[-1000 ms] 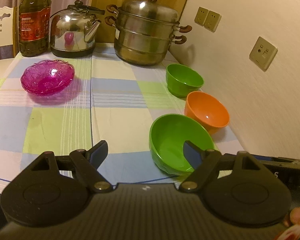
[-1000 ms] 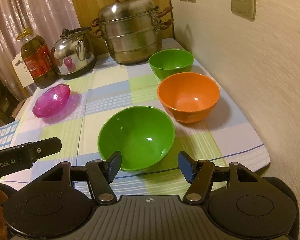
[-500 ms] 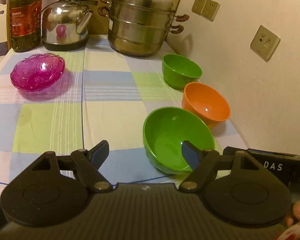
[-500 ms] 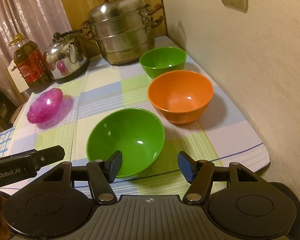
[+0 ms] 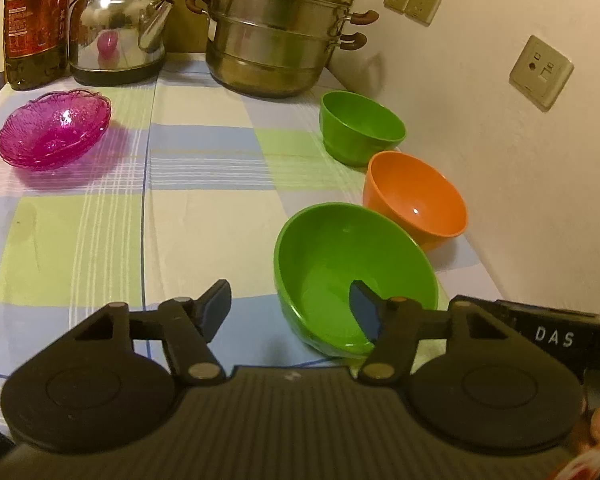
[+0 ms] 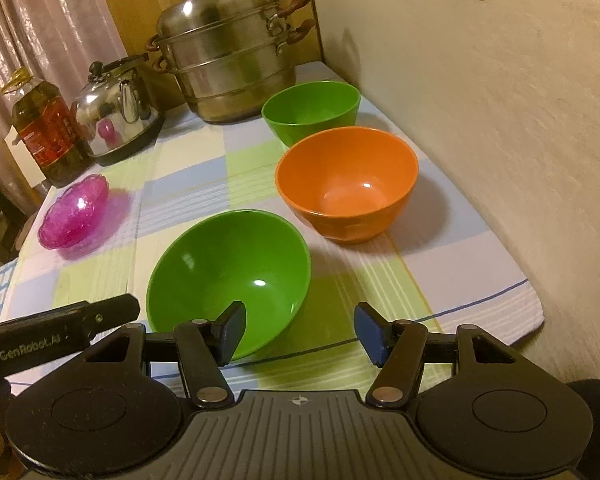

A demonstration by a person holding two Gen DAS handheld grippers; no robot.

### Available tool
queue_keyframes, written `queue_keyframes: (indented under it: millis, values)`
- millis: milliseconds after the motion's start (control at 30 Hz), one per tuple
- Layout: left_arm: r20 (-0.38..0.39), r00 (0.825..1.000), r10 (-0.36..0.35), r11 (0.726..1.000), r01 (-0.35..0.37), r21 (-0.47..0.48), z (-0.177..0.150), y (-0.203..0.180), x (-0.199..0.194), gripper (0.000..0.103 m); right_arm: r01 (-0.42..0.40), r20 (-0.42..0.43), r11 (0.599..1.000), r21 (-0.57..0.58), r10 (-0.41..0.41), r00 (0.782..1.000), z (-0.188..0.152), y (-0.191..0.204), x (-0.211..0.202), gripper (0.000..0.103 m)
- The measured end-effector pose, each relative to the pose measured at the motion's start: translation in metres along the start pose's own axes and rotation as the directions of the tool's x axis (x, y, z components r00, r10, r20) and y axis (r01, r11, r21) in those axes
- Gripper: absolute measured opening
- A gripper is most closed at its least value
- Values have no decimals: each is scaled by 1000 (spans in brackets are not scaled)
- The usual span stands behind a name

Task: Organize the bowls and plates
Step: 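Move both grippers to the rim of the large green bowl, then close both grippers on the large green bowl rim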

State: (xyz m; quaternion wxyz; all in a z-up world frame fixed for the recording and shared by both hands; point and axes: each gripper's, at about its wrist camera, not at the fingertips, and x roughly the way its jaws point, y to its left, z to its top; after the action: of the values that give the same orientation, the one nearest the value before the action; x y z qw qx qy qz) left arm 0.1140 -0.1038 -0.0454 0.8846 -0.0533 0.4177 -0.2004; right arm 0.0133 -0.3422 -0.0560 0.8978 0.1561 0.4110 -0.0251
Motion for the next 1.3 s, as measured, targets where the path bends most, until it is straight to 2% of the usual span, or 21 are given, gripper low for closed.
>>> queue_keyframes:
  millis: [300,467,833,1133,1300]
  values:
    - [-6,1000,10,1000,-9,23,0,-4,20,51,-4,-17,1000,9,4,1000,4,-5,16,47]
    - [-26,1000,18,1000,-17,24,-1,-4,32,42,-9,-28,1000,10,10,1000,7,-6,27,40]
    - [-47,999,17,1000,-17,10,-1,-1,48,30,-6,-51,1000,3,6,999,8,-6,42,33]
    - [-57,998,11,1000,-11,-3,-3,2,56,21,-2,-62,1000,-11,2,998,9,-4,49,18]
    - [-54,999,8,1000,-9,-7,-4,3,57,16,-7,-66,1000,-11,6,998,9,-3,51,14]
